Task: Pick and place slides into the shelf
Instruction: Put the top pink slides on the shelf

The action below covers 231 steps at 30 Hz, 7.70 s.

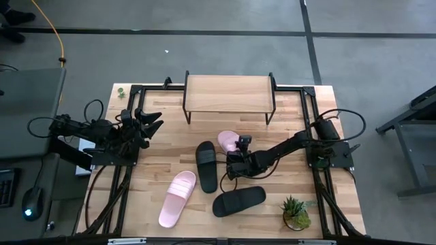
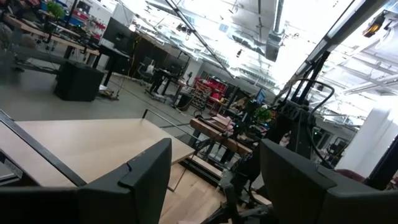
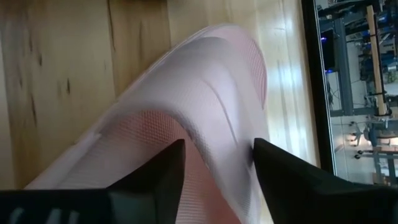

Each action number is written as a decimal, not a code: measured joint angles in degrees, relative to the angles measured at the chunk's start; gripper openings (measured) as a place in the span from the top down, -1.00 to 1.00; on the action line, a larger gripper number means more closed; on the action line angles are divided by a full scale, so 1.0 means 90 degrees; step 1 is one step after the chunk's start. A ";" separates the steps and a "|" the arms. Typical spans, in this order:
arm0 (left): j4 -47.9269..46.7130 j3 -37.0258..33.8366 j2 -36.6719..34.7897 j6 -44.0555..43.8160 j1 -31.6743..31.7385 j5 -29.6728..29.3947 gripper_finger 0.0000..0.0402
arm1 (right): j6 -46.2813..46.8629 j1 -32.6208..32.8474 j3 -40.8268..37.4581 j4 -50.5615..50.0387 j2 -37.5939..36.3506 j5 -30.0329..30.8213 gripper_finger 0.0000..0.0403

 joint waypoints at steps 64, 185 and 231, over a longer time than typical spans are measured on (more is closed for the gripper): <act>0.0000 0.0000 0.0002 0.0002 0.0000 0.0000 -0.12 | 0.0183 0.0173 0.0004 -0.1111 -0.2820 0.0033 1.00; -0.0034 0.0000 0.0002 0.1311 -0.0001 -0.0767 -0.12 | -0.3468 -0.5044 0.0014 -0.0884 -0.3332 -0.1657 0.91; -0.0039 0.0000 0.0002 0.1311 -0.0002 -0.0767 -0.12 | -0.2518 -0.4441 0.0666 -0.1991 -0.3320 -0.1910 0.40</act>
